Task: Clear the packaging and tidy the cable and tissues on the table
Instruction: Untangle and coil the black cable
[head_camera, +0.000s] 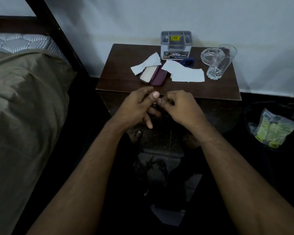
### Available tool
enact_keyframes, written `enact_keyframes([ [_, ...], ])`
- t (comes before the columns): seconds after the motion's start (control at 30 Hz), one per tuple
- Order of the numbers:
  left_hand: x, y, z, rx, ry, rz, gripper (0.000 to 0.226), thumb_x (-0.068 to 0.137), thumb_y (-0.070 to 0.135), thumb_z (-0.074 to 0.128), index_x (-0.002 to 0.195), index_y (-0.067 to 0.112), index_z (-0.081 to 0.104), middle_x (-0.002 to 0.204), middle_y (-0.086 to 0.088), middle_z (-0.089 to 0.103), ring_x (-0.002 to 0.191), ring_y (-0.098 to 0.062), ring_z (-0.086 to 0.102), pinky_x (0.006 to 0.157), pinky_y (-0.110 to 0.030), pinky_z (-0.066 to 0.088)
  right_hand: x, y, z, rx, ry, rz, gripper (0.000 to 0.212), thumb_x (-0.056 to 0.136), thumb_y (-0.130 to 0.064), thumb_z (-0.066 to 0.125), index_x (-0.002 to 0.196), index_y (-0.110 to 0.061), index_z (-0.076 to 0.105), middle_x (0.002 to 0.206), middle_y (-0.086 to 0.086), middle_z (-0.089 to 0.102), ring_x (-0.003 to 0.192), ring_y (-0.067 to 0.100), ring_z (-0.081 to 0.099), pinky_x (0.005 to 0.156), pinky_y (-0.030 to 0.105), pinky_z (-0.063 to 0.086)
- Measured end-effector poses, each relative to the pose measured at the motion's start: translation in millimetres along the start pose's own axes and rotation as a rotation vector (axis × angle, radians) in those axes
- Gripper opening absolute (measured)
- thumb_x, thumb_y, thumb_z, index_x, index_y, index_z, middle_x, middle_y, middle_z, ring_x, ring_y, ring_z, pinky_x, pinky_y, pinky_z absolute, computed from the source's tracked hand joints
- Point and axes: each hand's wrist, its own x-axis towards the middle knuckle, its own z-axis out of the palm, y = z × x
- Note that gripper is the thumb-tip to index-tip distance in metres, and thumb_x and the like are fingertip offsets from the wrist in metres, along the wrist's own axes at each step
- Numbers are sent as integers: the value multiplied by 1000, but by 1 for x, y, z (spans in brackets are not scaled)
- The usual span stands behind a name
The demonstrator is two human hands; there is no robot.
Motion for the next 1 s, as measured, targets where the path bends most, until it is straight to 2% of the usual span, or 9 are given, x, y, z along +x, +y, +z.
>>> enact_keyframes([
  [0.1, 2, -3, 4, 101, 4, -15, 54, 106, 40, 51, 152, 13, 40, 113, -16, 76, 71, -28, 80, 32, -17, 36, 1, -3, -5, 166, 74, -24, 21, 96, -35, 67, 79, -23, 69, 60, -10, 66, 55, -5, 58, 57, 18, 42],
  [0.23, 7, 2, 10, -84, 193, 105, 32, 108, 34, 50, 122, 7, 61, 80, -3, 75, 56, -17, 70, 41, -24, 45, -4, -16, 0, 383, 104, -104, 10, 95, -29, 70, 90, -21, 75, 77, -8, 75, 68, 0, 67, 74, 29, 58],
  [0.3, 7, 6, 11, -233, 267, 121, 31, 108, 34, 50, 108, 10, 70, 83, -6, 74, 71, -17, 70, 61, -27, 57, -8, -24, 6, 419, 109, -172, 9, 95, -27, 69, 98, -21, 76, 86, -8, 76, 79, 3, 71, 80, 24, 57],
  [0.4, 6, 10, 12, -400, 292, 63, 46, 108, 40, 44, 112, 5, 74, 100, -13, 76, 98, -22, 72, 93, -34, 58, -10, -29, 7, 425, 131, -227, 13, 97, -27, 66, 102, -19, 75, 99, -8, 75, 94, 5, 70, 87, 22, 54],
  [0.57, 4, 15, 14, -579, 276, -4, 51, 108, 43, 41, 111, 2, 71, 95, -12, 76, 83, -17, 75, 71, -25, 61, -10, -29, 5, 299, 194, -206, 17, 100, -31, 60, 103, -22, 73, 100, -9, 72, 99, 18, 65, 90, 41, 52],
  [0.7, 4, 18, 22, -494, 319, -2, 50, 109, 44, 39, 106, 6, 71, 80, 0, 72, 69, -6, 70, 61, -18, 56, -14, -32, 12, -9, 309, -254, 19, 98, -32, 60, 107, -17, 66, 103, -4, 69, 96, 23, 60, 80, 41, 51],
  [0.8, 3, 22, 25, -480, 284, -22, 60, 109, 52, 26, 89, 13, 68, 66, 6, 64, 48, 0, 55, 50, -14, 47, -14, -33, 14, -173, 374, -252, 21, 98, -33, 60, 110, -16, 62, 98, -1, 70, 90, 23, 62, 68, 38, 51],
  [0.93, 3, 18, 27, -470, 213, -8, 70, 108, 56, 18, 89, 27, 79, 86, 2, 71, 65, -3, 60, 68, -21, 51, -12, -33, 11, -267, 360, -285, 25, 99, -33, 59, 116, -16, 62, 94, 1, 67, 84, 24, 63, 58, 31, 44],
  [1.0, 3, 16, 26, -431, 181, -10, 71, 108, 57, 13, 112, 23, 76, 104, 6, 78, 87, 0, 72, 87, -24, 55, -12, -33, 10, -240, 305, -305, 27, 99, -31, 58, 120, -15, 59, 97, 3, 66, 84, 25, 65, 58, 31, 44],
])
